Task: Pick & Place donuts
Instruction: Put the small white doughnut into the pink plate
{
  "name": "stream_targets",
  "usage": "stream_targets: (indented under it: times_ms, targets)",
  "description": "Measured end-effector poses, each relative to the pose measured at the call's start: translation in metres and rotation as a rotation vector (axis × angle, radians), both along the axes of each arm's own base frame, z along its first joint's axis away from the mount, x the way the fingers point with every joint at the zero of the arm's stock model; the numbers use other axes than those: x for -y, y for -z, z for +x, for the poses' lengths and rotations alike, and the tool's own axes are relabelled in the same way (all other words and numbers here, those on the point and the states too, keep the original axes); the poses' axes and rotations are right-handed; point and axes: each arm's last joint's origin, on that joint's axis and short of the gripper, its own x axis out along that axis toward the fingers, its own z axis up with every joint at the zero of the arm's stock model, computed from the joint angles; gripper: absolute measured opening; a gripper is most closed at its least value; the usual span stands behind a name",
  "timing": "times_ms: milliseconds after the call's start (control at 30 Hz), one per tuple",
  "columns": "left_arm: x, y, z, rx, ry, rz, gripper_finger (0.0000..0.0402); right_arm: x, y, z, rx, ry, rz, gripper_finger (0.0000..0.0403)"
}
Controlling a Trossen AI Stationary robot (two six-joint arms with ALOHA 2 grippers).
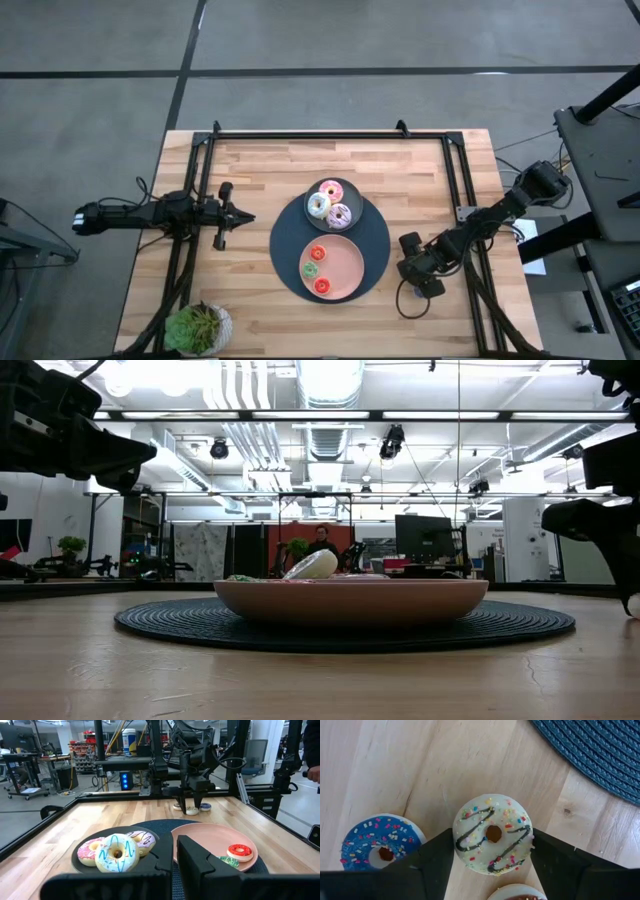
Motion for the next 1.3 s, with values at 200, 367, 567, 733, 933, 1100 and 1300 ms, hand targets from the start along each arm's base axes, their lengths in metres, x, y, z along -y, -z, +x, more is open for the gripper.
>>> stream_targets:
  times_ms: [200,367,567,733,933,1100,1300]
  targets:
    - [0.0,0.0,0.0,0.0,0.0,0.0,0.0,0.0,0.0,0.0,0.001,0.001,0.0,0.0235]
    - [0.0,0.0,0.0,0.0,0.0,0.0,0.0,0.0,-0.003,0.001,0.016,0.004,0.001,0.0231]
    - [0.0,0.0,0.0,0.0,0.001,0.0,0.0,-0.001,-0.006,0.002,0.026,0.002,0.008,0.0226]
    - [0.0,0.0,0.0,0.0,0.0,0.0,0.0,-0.002,-0.013,0.005,0.051,0.005,0.028,0.0226]
    - [0.0,0.0,0.0,0.0,0.0,0.0,0.0,0.001,-0.028,0.019,0.075,0.025,0.041,0.0226]
    - [0.0,0.0,0.0,0.0,0.0,0.0,0.0,0.003,-0.044,0.033,0.119,-0.006,0.04,0.0226]
    - [0.0,0.0,0.0,0.0,0.0,0.0,0.0,0.011,-0.051,0.047,0.139,-0.011,0.023,0.0226]
